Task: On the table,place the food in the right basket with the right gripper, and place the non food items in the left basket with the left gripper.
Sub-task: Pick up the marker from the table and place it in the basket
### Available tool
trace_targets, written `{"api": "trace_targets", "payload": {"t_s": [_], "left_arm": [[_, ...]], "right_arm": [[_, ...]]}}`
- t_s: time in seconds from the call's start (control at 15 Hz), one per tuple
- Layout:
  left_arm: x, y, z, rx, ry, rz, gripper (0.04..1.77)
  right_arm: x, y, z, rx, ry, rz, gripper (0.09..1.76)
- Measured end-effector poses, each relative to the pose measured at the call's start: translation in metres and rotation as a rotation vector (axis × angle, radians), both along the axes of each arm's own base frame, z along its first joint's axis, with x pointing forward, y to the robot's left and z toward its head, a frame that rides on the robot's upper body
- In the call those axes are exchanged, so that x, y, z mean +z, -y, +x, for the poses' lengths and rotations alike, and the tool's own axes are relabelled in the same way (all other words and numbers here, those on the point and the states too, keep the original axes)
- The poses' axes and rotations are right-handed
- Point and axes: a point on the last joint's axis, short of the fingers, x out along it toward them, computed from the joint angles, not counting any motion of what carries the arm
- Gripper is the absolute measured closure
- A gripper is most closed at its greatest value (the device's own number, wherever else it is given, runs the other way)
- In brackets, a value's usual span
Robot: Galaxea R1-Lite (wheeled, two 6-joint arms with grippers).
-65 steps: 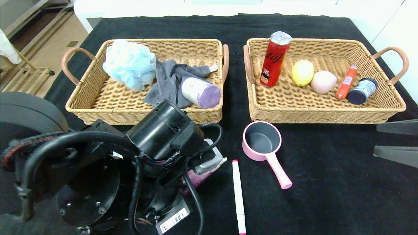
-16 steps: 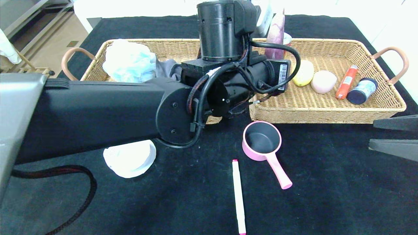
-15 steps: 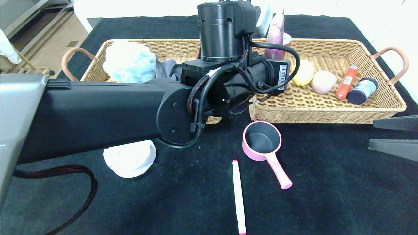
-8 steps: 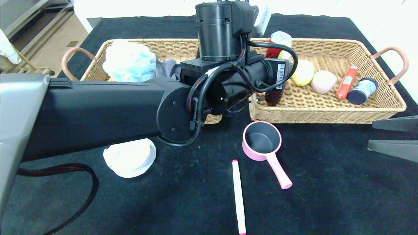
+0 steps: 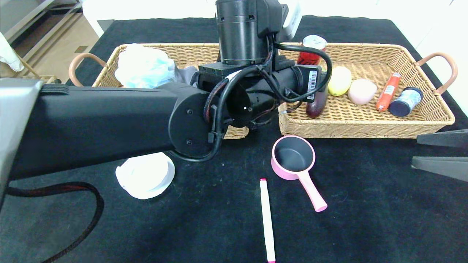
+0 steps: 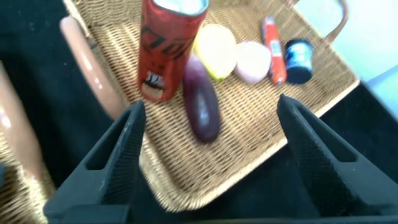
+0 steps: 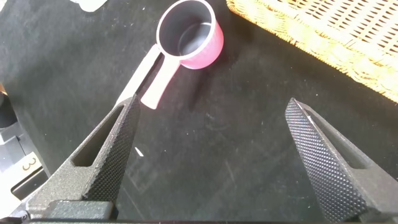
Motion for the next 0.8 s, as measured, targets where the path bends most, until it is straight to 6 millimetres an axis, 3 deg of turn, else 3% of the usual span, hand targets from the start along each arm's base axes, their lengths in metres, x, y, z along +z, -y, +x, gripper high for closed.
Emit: {"api": "trace_targets", "payload": {"t_s": [0.47, 0.8], "left_arm": [[0.014, -0.013, -0.029, 0.078, -0.079, 0.1, 0.16], [0.017, -0.033, -0.049, 0.155, -0.199, 0.226, 0.13]], "right_arm": [[0.0, 0.001, 0.002, -0.009, -0.001, 0.001, 0.14], [0.0, 0.004, 0.006, -0.021, -0.001, 0.001, 0.14]]}}
